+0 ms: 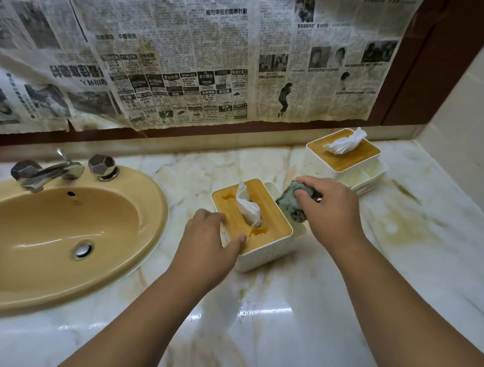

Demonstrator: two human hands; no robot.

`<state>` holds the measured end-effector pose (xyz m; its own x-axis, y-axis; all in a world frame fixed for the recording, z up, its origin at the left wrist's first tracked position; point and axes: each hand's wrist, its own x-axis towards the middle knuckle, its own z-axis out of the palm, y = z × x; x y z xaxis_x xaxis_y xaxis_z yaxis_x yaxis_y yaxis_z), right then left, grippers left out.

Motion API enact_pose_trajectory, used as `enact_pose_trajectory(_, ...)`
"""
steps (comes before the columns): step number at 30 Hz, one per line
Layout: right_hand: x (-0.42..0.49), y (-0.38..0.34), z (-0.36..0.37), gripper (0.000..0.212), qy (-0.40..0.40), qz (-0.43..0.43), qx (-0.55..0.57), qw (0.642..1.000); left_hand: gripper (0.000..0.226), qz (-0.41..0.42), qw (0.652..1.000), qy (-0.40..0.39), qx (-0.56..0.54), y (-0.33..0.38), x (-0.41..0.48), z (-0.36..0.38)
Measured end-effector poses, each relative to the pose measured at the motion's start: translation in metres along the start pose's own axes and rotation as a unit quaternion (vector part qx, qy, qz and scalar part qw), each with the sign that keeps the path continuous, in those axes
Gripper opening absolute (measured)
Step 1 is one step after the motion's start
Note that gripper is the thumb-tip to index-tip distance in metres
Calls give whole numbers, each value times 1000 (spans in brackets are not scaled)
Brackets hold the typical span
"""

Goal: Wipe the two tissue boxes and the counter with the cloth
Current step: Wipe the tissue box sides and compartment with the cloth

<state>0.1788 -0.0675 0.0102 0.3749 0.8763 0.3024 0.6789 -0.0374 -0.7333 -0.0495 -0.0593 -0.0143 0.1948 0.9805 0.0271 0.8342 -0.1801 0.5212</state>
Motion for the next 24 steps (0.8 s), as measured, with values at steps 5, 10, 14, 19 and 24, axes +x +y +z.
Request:
enact_pose_trajectory(5, -17, -2, 3, 27, -56, 16, -16, 998, 83, 141, 989, 34, -20, 4, 29, -2)
enact_pose_trajectory(10, -41, -7, 19, 25, -36, -1, -71, 997, 67, 281, 960, 9, 7, 6, 67, 4)
enact_pose_trajectory(14, -56, -8, 28, 36, -87, 7, -81, 993, 49, 314, 949, -35, 4, 3, 89, 10)
enact_pose_trajectory(19, -62, -8, 28, 36, -73, -5, -162, 984, 35, 307, 949, -71, -8, 0, 102, 17)
enact_pose_trajectory(24, -74, -18, 37, 30, -62, -17, -242, 968, 37, 302, 952, -49, -28, -5, 102, 28)
